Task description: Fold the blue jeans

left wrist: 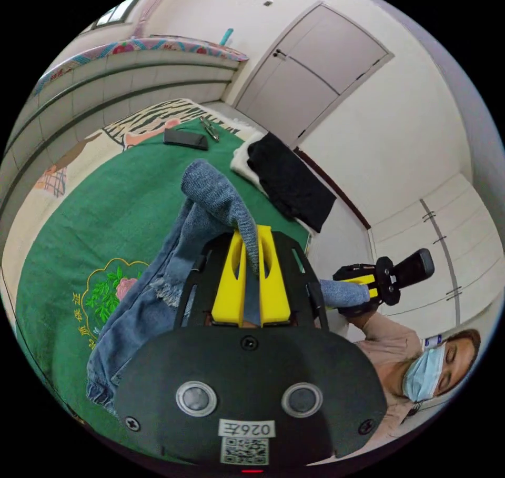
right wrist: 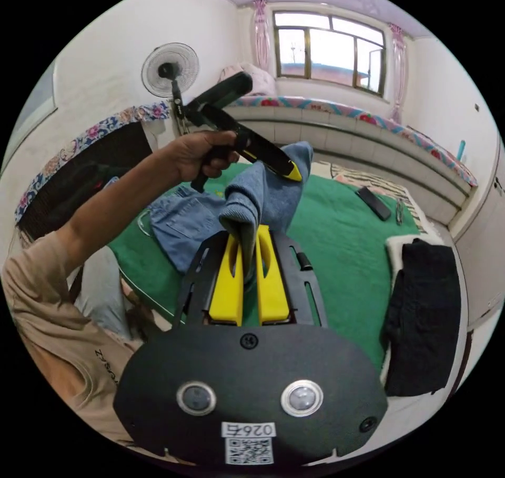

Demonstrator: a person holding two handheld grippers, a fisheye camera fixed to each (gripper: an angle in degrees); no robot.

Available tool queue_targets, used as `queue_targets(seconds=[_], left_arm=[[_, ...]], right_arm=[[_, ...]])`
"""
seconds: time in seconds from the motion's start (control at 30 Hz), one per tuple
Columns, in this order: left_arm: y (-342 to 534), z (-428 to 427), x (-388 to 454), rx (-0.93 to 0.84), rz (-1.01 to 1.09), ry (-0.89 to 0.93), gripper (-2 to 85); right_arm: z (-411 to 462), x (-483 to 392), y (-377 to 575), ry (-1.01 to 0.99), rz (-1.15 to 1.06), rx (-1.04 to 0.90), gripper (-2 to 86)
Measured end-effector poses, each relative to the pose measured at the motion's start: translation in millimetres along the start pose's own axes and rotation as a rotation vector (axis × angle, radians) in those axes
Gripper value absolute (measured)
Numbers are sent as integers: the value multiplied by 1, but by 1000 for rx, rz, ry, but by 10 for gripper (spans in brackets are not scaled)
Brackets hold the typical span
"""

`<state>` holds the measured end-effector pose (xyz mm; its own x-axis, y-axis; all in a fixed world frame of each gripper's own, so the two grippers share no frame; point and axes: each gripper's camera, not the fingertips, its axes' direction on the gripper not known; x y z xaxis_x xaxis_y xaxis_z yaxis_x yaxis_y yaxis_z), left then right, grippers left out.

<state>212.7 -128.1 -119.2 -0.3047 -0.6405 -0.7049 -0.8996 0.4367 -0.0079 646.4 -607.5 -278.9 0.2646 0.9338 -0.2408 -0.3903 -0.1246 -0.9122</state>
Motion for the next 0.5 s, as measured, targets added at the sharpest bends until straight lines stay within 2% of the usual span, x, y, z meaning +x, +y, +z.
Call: queue_targets(seconds=[0.17,0.3,0.4,0.47,0.5], left_arm=[[81,-115,-27,73,-11,-14,28],[174,-188,-78,85,-157,-108,27],[232,-209,-129,77,-326,-153,27],[261,-209,-158,71,-413,-155,34],[279,-210,-174,120,-450,-80,35]], right_arm=[[43,-82,-31,-143,-187,35,-9],[110,-141,-51,-269,-289,-29,-2],[182,-182,-62,-362,-306,-157,35],[244,-208,-64,-457,-372,-405,70],[255,-211,-62,-479,-386,-459,76]])
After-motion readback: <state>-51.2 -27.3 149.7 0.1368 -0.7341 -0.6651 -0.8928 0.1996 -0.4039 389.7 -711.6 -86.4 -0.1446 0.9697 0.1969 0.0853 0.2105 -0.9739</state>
